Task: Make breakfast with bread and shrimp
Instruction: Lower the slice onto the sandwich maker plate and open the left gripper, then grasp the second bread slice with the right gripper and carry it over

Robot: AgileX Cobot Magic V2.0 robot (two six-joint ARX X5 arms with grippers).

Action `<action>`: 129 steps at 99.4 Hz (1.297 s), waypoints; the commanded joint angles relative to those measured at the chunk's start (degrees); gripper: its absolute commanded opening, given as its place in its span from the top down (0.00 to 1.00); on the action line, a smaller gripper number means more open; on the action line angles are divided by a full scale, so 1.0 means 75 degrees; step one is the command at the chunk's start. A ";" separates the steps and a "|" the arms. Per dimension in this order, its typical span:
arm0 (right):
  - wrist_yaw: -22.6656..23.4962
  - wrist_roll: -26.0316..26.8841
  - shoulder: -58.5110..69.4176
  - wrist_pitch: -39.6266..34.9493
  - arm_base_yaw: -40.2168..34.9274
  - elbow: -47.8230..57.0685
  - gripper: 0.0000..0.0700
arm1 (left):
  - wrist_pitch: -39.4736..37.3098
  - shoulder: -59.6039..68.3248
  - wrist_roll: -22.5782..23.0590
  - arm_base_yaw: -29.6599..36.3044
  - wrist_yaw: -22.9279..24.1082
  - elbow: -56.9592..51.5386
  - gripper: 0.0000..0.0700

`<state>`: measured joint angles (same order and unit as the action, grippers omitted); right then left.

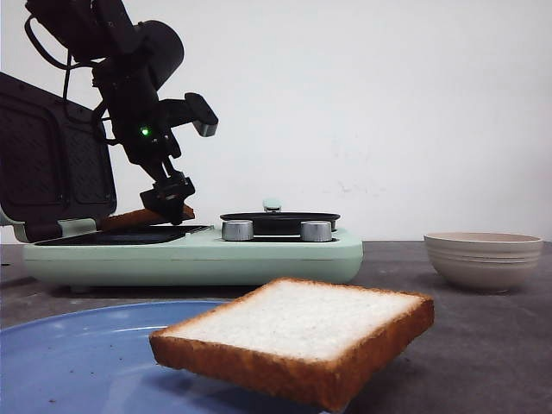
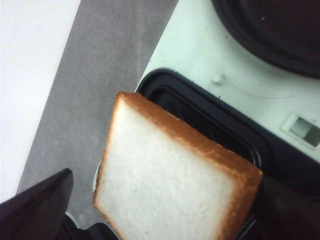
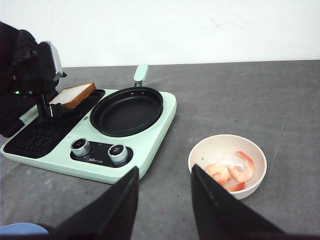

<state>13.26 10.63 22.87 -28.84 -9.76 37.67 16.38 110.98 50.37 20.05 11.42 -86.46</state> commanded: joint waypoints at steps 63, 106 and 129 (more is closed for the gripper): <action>0.0032 -0.0017 0.0038 0.0125 -0.0178 0.0076 0.72 | 0.0772 -0.1498 -0.4788 0.0085 -0.0347 -0.0280 1.00; 0.0172 0.0417 0.0685 0.0224 -0.0178 0.0076 0.72 | 0.2938 -0.4438 -0.5826 0.0329 -0.1198 -0.0280 1.00; 0.0522 0.0650 0.1061 0.0207 -0.0184 0.0076 0.72 | 0.3917 -0.6143 -0.6140 0.0329 -0.1335 -0.0280 1.00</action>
<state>16.60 14.02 29.91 -27.64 -10.87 37.67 44.97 67.11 5.54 22.26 1.54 -87.00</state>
